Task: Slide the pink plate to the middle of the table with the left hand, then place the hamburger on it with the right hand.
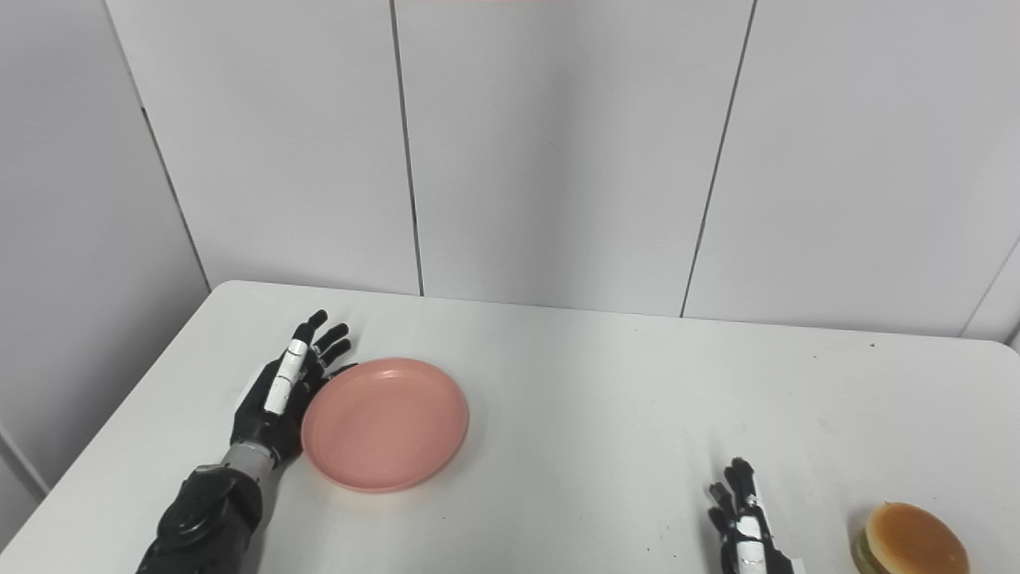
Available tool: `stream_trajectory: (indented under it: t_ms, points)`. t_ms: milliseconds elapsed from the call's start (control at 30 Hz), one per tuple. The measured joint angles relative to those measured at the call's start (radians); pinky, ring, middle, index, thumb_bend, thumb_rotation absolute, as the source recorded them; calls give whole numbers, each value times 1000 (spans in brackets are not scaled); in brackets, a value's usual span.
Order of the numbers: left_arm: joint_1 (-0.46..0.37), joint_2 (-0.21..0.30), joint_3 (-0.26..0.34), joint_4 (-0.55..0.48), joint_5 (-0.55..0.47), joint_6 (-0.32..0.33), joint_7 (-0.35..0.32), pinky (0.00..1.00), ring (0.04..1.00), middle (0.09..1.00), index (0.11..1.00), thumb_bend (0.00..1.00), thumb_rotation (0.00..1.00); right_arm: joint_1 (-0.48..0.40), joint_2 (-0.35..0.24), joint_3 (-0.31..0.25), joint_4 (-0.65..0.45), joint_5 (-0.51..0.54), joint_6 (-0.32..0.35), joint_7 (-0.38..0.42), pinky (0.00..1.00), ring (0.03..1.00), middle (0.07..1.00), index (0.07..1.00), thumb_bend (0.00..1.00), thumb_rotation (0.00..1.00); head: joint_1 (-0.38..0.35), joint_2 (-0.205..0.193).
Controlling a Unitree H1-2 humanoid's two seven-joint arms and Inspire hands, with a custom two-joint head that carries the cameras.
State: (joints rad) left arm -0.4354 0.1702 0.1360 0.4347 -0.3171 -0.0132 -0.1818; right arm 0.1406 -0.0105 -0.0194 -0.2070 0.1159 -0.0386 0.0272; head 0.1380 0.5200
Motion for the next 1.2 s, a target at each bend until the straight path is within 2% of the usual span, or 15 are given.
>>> stream_trajectory:
  t_ms: [133, 167, 233, 300, 433, 567, 667, 733, 933, 1067, 1200]
  points:
    - [25, -20, -19, -60, 12, 38, 4, 757, 913, 900, 930, 910, 733, 7, 3, 8, -18, -5, 26, -4, 962, 952, 983, 969, 785, 1000, -23, 17]
    - [30, -22, -22, -73, 18, 51, 6, 765, 916, 910, 927, 913, 727, 7, 3, 9, -20, -7, 29, -6, 949, 947, 982, 966, 789, 1000, -46, 25]
    - [39, -36, -23, -100, 19, 70, 11, 783, 928, 918, 929, 914, 717, 10, 4, 11, -29, -15, 39, -16, 936, 941, 979, 964, 783, 1000, -46, 25]
    - [50, -53, -21, -118, 16, 85, 15, 805, 938, 925, 932, 900, 706, 13, 5, 17, -41, -21, 50, -23, 921, 933, 974, 960, 785, 1000, -102, 55]
    - [73, -89, -18, -191, 7, 150, 30, 823, 947, 942, 942, 832, 703, 19, 12, 40, -81, -38, 86, -31, 906, 925, 965, 951, 792, 1000, -149, 86]
    - [92, -111, -27, -254, 11, 211, 47, 806, 951, 956, 954, 805, 720, 20, 16, 65, -107, -63, 107, -51, 913, 930, 968, 952, 794, 998, -179, 95]
    - [95, -123, -35, -283, 21, 257, 67, 828, 950, 949, 942, 773, 709, 21, 20, 83, -122, -81, 111, -64, 902, 923, 964, 953, 808, 1000, -201, 87]
    - [94, -134, -42, -296, 32, 277, 83, 840, 957, 951, 943, 749, 715, 21, 22, 94, -123, -90, 113, -69, 891, 918, 962, 950, 813, 994, -215, 97]
    - [84, -166, -52, -337, 38, 372, 121, 818, 967, 975, 969, 691, 738, 20, 29, 114, -124, -103, 144, -92, 890, 923, 964, 952, 815, 995, -242, 106]
    - [82, -217, -27, -348, 18, 384, 151, 898, 995, 985, 942, 675, 728, 20, 33, 125, -124, -118, 144, -109, 890, 925, 963, 951, 803, 994, -258, 107]
    - [82, -281, -3, -352, 5, 382, 186, 910, 1000, 991, 980, 654, 744, 19, 35, 139, -120, -168, 144, -129, 911, 939, 966, 955, 767, 1000, -281, 117]
